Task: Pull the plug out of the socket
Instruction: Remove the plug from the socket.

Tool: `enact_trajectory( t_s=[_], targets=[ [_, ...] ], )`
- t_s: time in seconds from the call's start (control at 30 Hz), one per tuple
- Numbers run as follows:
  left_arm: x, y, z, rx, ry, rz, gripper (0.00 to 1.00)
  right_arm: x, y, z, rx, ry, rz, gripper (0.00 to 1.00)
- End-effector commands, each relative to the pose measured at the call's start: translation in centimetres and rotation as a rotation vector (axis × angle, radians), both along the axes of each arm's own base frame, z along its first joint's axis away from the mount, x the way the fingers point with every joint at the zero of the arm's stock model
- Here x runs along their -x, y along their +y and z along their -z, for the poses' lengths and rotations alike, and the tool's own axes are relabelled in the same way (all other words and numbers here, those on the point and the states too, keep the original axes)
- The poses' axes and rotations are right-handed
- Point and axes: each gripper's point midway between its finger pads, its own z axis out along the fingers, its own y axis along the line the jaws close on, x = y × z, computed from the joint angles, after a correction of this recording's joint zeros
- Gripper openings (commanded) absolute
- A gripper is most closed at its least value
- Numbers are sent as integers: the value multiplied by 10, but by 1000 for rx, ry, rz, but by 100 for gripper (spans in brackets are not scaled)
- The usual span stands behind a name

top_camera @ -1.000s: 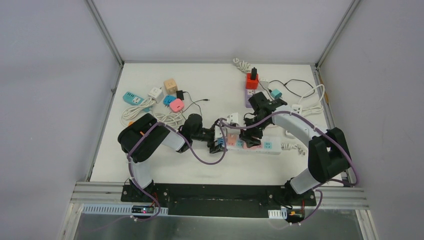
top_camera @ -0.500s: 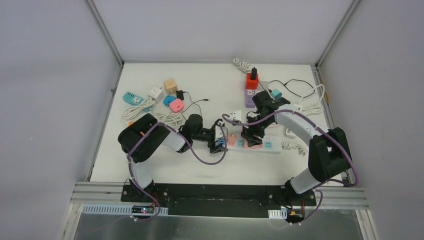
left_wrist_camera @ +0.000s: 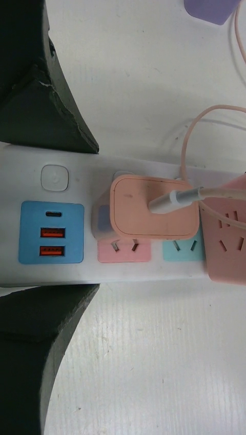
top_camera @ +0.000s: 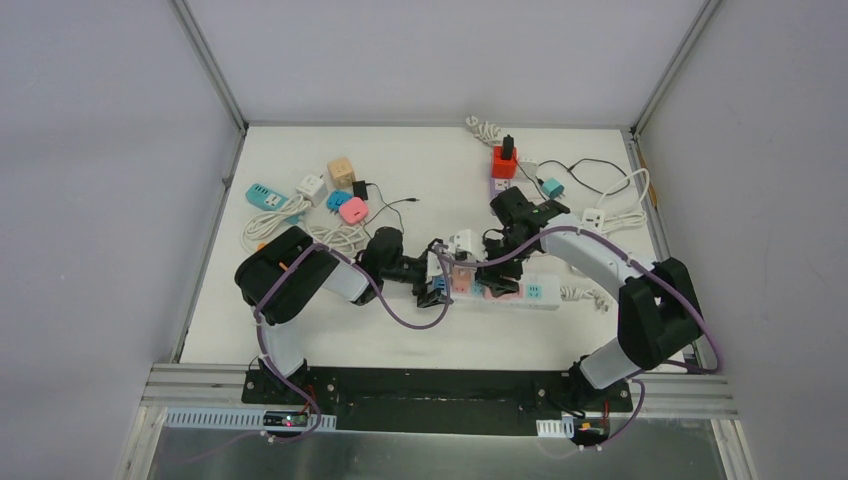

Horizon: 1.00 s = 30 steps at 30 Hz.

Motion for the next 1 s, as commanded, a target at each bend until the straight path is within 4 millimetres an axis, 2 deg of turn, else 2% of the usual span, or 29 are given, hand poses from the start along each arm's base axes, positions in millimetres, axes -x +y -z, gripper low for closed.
enact_trajectory(
  t_s=[0.0, 0.1, 0.3, 0.37, 0.47, 0.6, 0.7, 0.87, 0.97],
  targets=[
    [9, 5, 23, -63, 72, -1, 0, 3, 2, -11, -128, 77, 50, 0],
    [9, 6, 24, -64, 71, -1, 0, 4, 2, -13, -147, 64, 46, 0],
    [9, 6, 23, -62, 70, -2, 0, 37, 23, -9, -134, 99, -121, 0],
    [9, 6, 24, -63, 73, -2, 0, 40, 27, -9, -127, 100, -144, 0],
    [8, 6, 24, -63, 74, -2, 0, 30, 22, -8, -100, 85, -97, 0],
    [8, 5, 24, -64, 74, 0, 0, 9, 6, -19, -145, 100, 28, 0],
    [8, 5, 23, -63, 72, 0, 0, 6, -3, -24, -162, 99, 54, 0],
    [9, 5, 24, -64, 75, 1, 0, 39, 16, -18, -131, 165, -123, 0],
    [9, 5, 24, -63, 76, 3, 0, 49, 24, -15, -85, 175, -191, 0]
  ],
)
